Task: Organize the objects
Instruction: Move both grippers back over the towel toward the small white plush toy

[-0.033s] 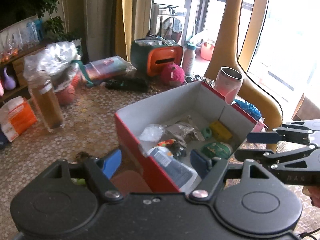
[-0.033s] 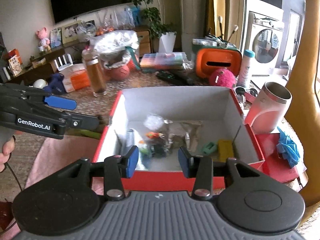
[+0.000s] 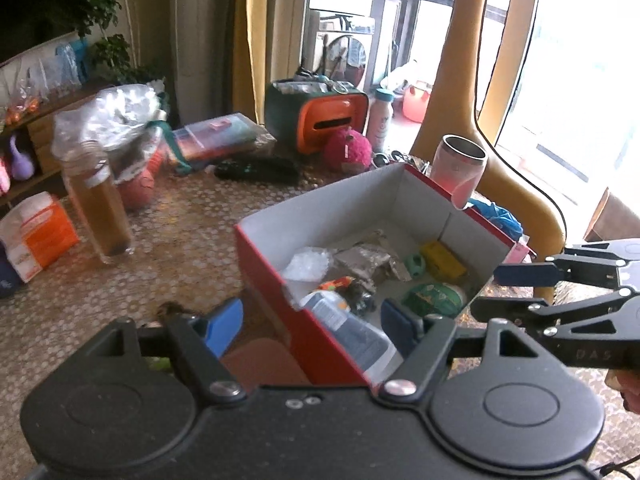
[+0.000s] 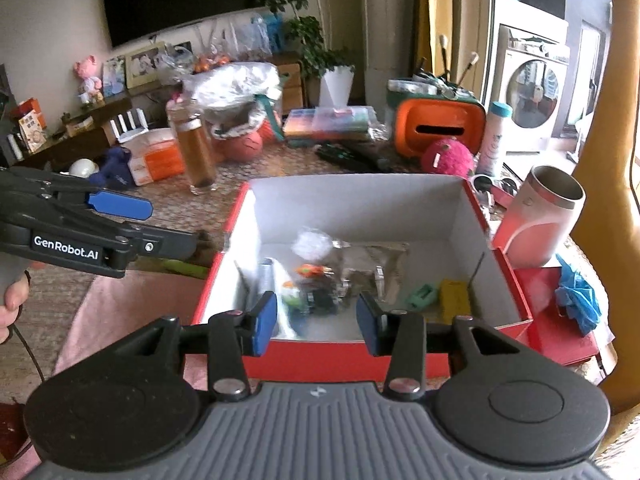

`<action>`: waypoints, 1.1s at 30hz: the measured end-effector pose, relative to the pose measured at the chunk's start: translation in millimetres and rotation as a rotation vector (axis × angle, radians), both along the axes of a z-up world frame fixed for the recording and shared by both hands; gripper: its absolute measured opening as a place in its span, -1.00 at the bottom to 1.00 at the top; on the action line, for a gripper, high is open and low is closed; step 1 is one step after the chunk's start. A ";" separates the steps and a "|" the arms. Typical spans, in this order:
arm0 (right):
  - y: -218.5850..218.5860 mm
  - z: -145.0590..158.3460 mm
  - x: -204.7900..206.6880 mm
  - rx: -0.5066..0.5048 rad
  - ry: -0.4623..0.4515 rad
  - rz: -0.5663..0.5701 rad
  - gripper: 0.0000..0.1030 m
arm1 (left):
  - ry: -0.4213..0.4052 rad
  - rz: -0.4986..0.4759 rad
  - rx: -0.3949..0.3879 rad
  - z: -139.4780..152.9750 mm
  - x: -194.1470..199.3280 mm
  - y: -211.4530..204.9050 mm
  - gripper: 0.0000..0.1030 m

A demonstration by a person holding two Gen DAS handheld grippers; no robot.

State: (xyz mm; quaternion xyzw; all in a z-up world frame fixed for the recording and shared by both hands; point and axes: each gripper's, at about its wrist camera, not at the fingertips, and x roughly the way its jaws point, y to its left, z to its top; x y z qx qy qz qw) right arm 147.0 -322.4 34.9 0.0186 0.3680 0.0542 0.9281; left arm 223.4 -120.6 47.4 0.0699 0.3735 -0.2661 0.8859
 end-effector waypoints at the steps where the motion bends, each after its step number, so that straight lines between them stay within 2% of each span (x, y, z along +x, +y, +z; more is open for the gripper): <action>1: 3.8 1.7 -2.6 0.007 -0.005 0.004 -0.16 | -0.005 0.004 0.000 1.9 -2.8 6.0 0.47; 5: 20.0 6.8 -11.0 0.022 -0.027 0.013 -0.03 | -0.023 0.025 -0.001 4.4 -15.0 30.2 0.48; 12: 44.3 5.9 -20.3 0.054 -0.027 0.023 0.01 | -0.041 0.069 -0.017 -0.6 -35.0 71.8 0.62; 14: 50.8 2.9 -21.6 0.073 -0.023 0.026 0.15 | -0.039 0.079 -0.011 -4.5 -39.2 80.8 0.64; 19: 68.2 -5.6 -20.5 0.101 -0.003 0.055 0.20 | -0.052 0.115 0.012 -15.4 -46.7 102.0 0.78; 24: 83.6 -4.6 -15.8 0.097 -0.002 0.085 0.37 | -0.051 0.157 0.007 -27.9 -47.2 117.6 0.97; 33: 107.5 -12.0 -3.6 0.109 0.010 0.123 0.46 | -0.017 0.247 -0.033 -51.9 -35.4 144.2 0.98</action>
